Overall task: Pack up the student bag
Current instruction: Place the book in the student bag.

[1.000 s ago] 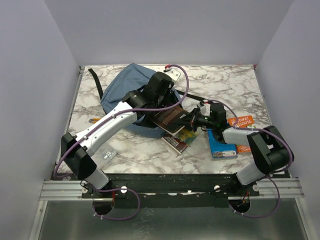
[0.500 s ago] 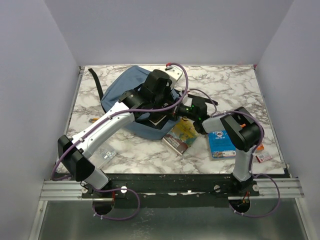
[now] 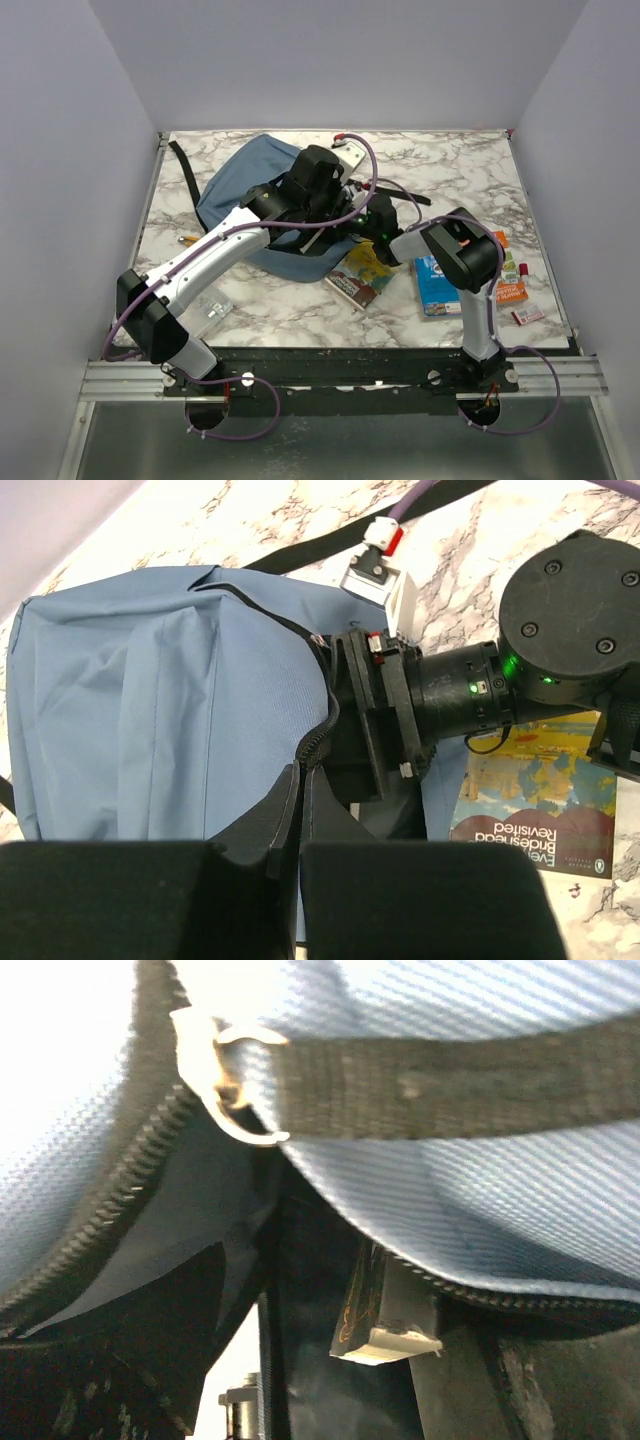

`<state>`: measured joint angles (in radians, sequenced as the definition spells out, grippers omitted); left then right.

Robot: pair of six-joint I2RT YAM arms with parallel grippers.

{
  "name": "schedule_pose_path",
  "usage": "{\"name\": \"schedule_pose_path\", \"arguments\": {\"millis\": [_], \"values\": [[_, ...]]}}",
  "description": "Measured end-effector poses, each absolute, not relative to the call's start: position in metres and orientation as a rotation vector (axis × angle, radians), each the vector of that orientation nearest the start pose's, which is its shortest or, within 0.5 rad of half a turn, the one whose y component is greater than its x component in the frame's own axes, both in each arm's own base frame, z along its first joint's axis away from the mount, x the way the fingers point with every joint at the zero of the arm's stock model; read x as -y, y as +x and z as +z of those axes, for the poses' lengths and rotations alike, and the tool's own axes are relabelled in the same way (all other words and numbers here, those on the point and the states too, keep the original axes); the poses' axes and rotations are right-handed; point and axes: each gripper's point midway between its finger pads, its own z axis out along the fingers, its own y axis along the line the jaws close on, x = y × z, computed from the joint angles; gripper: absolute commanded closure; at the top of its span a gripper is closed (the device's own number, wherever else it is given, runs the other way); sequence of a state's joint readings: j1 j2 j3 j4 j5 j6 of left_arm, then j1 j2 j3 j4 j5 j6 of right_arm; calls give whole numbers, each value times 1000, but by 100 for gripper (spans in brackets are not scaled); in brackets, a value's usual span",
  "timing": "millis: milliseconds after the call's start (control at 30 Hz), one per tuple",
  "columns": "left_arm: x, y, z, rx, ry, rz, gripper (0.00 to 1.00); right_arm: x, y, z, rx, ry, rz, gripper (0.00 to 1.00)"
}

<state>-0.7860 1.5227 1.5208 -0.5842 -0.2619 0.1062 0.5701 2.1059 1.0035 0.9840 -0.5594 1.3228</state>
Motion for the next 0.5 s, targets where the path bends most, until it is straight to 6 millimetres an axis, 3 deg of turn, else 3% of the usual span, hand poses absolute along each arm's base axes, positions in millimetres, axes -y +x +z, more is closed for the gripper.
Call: {"name": "schedule_pose_path", "arguments": {"millis": [133,500], "values": [[271,340,266,-1988,786,-122,100,-376,356,99,-2096,318,1738,28],[274,334,272,-1970,769,-173,100,-349,329,102,-2094,403,1691,44]]}}
